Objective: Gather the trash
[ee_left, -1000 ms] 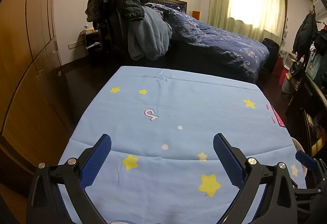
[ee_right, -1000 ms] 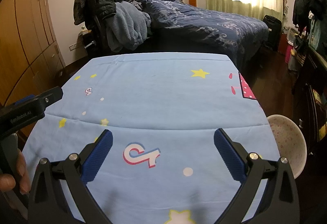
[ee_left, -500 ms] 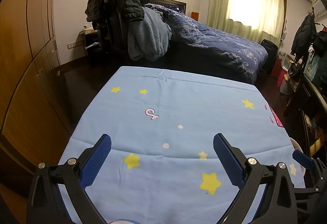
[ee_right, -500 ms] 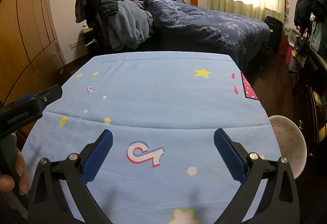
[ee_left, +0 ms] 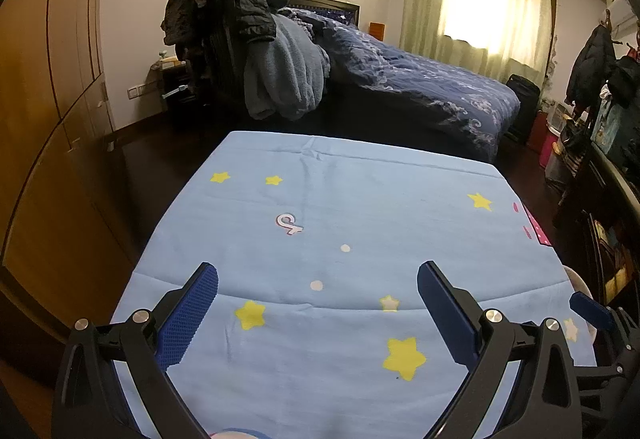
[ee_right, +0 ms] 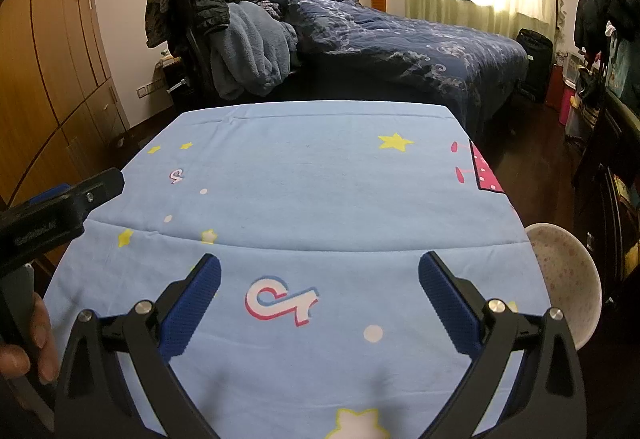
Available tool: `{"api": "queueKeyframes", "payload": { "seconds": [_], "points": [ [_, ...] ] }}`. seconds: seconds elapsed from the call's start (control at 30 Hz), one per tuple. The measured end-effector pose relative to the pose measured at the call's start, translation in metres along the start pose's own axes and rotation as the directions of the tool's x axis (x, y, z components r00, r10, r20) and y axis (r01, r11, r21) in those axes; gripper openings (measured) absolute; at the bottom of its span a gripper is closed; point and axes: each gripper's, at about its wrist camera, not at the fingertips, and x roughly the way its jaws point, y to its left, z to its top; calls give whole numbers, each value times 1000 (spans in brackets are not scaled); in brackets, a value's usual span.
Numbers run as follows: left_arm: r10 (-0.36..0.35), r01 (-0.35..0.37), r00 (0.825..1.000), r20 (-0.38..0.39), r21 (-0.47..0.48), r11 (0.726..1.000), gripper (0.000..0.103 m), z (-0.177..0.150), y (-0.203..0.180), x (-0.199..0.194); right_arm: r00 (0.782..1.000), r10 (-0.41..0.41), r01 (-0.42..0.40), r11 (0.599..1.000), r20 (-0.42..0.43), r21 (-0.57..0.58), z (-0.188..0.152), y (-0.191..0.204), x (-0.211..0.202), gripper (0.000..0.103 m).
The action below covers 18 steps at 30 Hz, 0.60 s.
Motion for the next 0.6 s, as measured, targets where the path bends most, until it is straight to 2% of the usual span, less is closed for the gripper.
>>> {"api": "queueKeyframes", "payload": {
  "seconds": [0.6],
  "points": [
    [-21, 21, 1000, 3, 3, 1000, 99, 4, -5, -3, 1000, 0, 0, 1000, -3, -2, -1, 0, 0, 100]
  ]
}}
